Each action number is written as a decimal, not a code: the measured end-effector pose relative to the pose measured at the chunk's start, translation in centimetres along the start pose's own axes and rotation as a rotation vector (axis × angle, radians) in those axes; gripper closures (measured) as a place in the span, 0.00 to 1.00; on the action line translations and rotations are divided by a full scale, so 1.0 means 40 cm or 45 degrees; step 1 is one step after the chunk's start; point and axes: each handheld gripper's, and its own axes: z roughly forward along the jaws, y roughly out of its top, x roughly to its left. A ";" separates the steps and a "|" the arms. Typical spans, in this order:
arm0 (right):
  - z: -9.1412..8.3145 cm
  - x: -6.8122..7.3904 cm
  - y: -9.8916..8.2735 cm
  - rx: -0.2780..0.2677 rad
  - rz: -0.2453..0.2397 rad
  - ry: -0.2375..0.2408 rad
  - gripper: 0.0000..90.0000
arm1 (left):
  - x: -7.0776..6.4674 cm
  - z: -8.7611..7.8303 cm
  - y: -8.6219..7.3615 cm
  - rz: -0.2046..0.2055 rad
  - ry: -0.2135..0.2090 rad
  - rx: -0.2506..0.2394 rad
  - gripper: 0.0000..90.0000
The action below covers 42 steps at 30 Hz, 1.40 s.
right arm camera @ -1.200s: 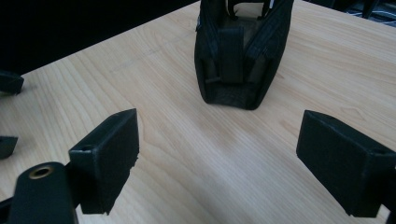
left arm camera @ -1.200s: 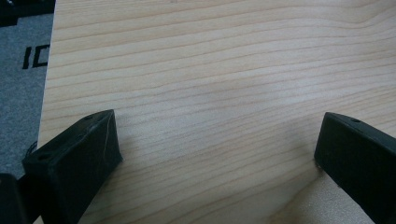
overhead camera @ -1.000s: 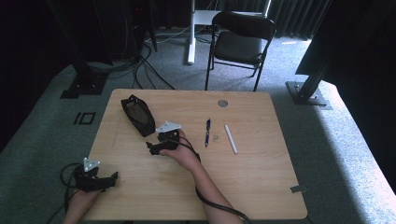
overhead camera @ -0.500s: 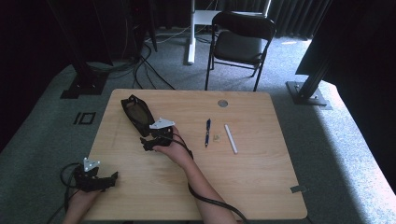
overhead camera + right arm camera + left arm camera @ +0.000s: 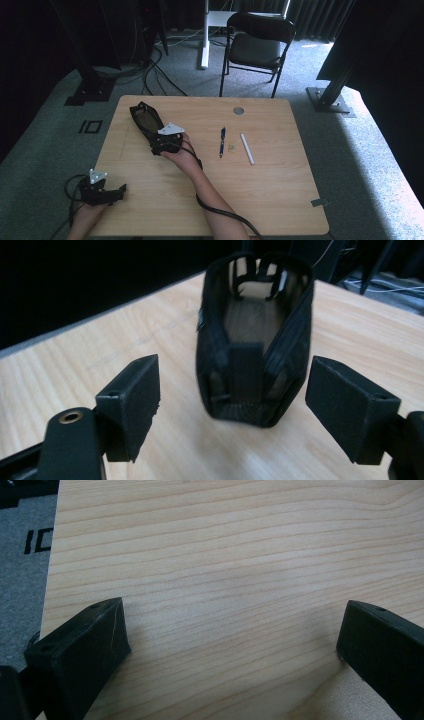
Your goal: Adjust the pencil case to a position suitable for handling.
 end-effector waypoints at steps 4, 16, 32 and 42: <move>0.005 0.005 0.004 0.026 -0.019 0.000 0.41 | 0.000 0.000 0.000 0.000 0.000 0.001 0.00; 0.023 0.006 0.015 0.057 0.052 -0.026 0.64 | 0.000 0.000 0.000 0.003 0.001 0.001 0.00; 0.014 0.007 0.013 0.094 0.071 -0.069 0.81 | 0.000 0.000 0.000 0.002 0.000 0.000 0.00; -0.022 0.003 -0.006 0.098 0.069 -0.059 0.82 | 0.000 0.000 0.000 0.000 0.000 0.000 0.00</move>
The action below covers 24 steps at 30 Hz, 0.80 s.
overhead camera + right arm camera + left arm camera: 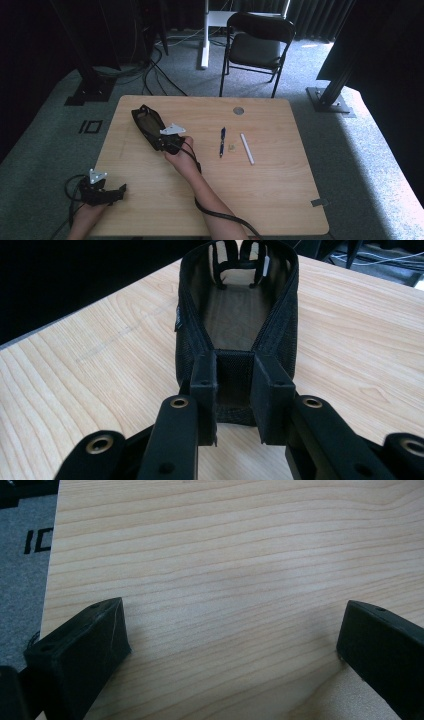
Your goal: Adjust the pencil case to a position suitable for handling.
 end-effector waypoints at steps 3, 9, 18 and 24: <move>-0.012 -0.003 -0.010 -0.001 -0.006 0.002 0.82 | 0.000 0.000 0.000 0.000 0.000 0.000 0.00; -0.042 -0.007 -0.024 -0.013 -0.013 0.011 0.82 | 0.000 0.000 0.000 0.001 0.000 0.001 0.00; -0.083 -0.021 -0.049 -0.012 -0.011 0.017 0.82 | 0.000 0.000 0.000 0.001 0.000 0.001 0.00; -0.111 -0.024 -0.069 -0.019 -0.012 0.025 0.82 | 0.000 0.000 0.000 0.001 0.000 0.001 0.00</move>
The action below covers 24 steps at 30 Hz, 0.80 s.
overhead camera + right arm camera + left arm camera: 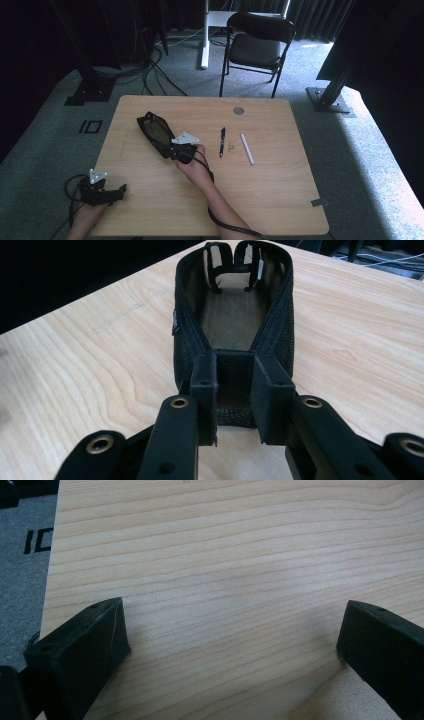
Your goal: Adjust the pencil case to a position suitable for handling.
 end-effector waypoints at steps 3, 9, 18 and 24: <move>-0.013 -0.004 -0.010 -0.004 0.005 0.003 0.82 | 0.000 0.000 0.000 0.000 0.000 0.000 0.00; -0.044 -0.015 -0.028 -0.014 0.012 0.005 0.82 | 0.000 0.000 0.000 0.000 0.000 0.000 0.00; -0.097 -0.020 -0.052 -0.020 0.006 0.017 0.82 | 0.000 0.000 0.000 0.000 0.000 0.000 0.00; -0.141 -0.021 -0.073 -0.017 -0.002 0.024 0.82 | 0.000 0.000 0.000 0.000 0.000 0.000 0.00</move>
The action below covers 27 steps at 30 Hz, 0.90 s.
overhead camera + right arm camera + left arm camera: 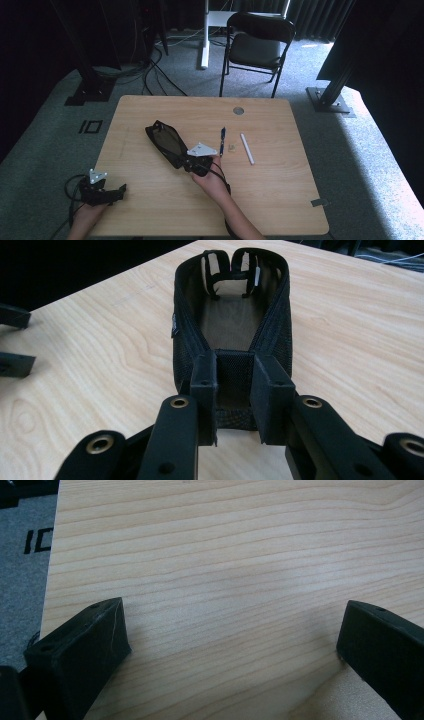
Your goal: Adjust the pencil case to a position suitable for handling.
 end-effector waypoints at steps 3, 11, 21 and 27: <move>-0.014 -0.003 -0.015 0.012 0.005 0.001 0.82 | 0.000 0.000 0.000 0.000 0.000 0.000 0.00; -0.057 -0.016 -0.043 0.005 0.034 0.006 0.82 | 0.000 0.000 0.000 0.000 0.000 0.000 0.00; -0.121 -0.023 -0.069 0.015 0.023 0.010 0.82 | 0.000 0.000 0.000 0.000 0.000 0.000 0.00; -0.149 -0.035 -0.096 0.019 0.062 0.024 0.82 | 0.000 0.000 0.000 0.002 0.001 0.000 0.00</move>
